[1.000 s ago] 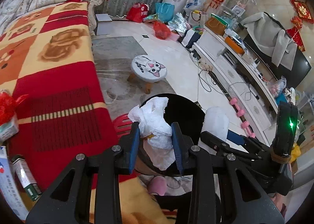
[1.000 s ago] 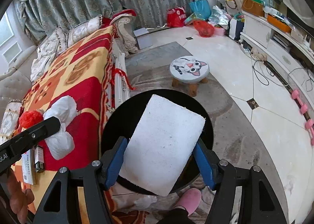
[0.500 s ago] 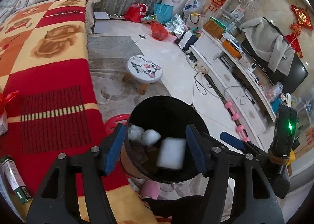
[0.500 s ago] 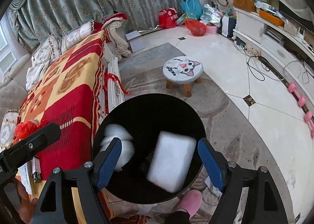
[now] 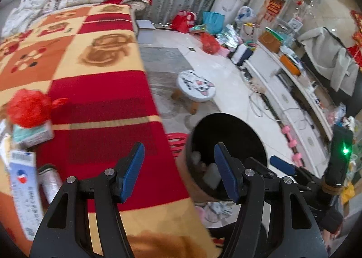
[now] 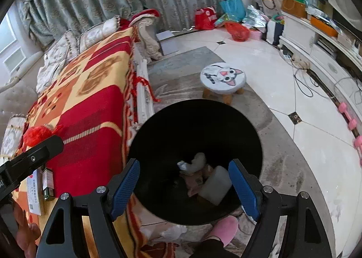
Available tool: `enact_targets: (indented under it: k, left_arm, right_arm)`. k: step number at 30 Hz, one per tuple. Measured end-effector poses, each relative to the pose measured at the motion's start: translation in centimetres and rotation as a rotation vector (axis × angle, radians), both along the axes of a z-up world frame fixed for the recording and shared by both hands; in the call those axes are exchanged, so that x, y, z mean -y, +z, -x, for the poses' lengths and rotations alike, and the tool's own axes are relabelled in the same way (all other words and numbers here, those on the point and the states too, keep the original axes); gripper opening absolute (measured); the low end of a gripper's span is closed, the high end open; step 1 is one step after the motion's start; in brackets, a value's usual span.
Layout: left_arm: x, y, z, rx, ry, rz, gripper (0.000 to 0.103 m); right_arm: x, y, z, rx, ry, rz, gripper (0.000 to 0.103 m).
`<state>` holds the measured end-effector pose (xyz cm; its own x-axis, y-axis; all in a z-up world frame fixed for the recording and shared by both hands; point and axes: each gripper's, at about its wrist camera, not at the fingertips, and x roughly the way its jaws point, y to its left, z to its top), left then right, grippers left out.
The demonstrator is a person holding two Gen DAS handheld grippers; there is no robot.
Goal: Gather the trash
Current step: 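Carry the tissue and foam pad over the bin and release both, then grasp the white barcode box with the left tool while the right tool grasps the medicine box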
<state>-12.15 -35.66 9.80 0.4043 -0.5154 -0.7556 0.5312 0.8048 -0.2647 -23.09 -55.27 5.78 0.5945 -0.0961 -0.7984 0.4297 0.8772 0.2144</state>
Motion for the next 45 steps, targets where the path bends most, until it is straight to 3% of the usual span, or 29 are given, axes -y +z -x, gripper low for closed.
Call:
enact_targets:
  k: [15,26,33,45]
  left_arm:
    - [-8.9,1.2,-0.5,0.057,0.148,-0.055,0.063]
    - [-19.3,0.2,-2.6,0.053,0.312,-0.086,0.063]
    - [-25.9,-1.2,-4.6,0.050,0.428,-0.148,0.063]
    - [-29.9,-4.0,-9.1,0.027,0.454,-0.179,0.063]
  right_arm:
    - [-8.6,0.6,-3.2,-0.005,0.157,0.001,0.078]
    - [-17.0,0.6,-5.8,-0.016,0.336,-0.033,0.079]
    - [-22.3,1.0,-7.1,-0.017,0.462,-0.045,0.079]
    - [-29.2,-0.9,-10.2,-0.048,0.589,-0.109,0.078]
